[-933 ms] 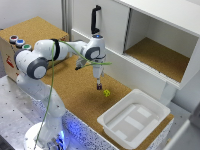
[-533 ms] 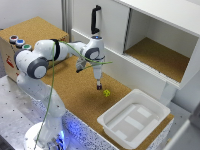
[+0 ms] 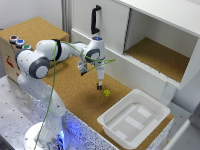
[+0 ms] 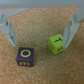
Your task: Go towards the purple block and grasp it
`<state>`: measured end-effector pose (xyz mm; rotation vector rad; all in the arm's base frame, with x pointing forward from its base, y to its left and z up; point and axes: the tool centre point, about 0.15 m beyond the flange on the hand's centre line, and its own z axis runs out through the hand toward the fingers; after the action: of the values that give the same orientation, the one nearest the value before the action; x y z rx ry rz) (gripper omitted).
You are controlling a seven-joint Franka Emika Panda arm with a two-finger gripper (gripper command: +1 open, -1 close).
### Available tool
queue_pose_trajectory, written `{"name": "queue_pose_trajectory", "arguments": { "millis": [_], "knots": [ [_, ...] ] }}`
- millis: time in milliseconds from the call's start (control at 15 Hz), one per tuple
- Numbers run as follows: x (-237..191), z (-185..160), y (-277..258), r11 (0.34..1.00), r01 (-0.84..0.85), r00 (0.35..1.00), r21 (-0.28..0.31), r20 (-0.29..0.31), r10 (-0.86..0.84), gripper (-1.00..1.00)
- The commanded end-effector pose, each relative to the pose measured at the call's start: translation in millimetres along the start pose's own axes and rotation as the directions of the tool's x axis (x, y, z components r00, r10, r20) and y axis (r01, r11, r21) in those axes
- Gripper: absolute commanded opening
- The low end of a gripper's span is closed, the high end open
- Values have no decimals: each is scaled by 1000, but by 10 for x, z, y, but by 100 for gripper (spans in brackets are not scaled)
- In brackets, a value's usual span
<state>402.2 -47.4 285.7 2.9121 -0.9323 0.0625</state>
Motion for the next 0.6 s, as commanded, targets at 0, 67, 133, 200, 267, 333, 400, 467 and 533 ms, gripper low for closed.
{"name": "queue_pose_trajectory", "arguments": {
  "millis": [0,67,133,200,267,333,400,467,533],
  "knots": [
    [57,200,-342,999,34,993,21,116,-36,100],
    [30,267,-364,1000,17,992,15,122,-19,100],
    [20,357,-368,1000,-3,992,3,129,2,100],
    [33,424,-357,1000,-29,991,-11,129,30,100],
    [71,489,-331,997,-72,989,-13,127,73,100],
    [102,536,-314,995,-103,986,-16,132,105,100],
    [126,581,-306,992,-122,983,-20,134,124,100],
    [140,605,-291,990,-142,980,-17,138,143,100],
    [144,650,-292,988,-152,977,-18,147,153,100]
  ]
}}
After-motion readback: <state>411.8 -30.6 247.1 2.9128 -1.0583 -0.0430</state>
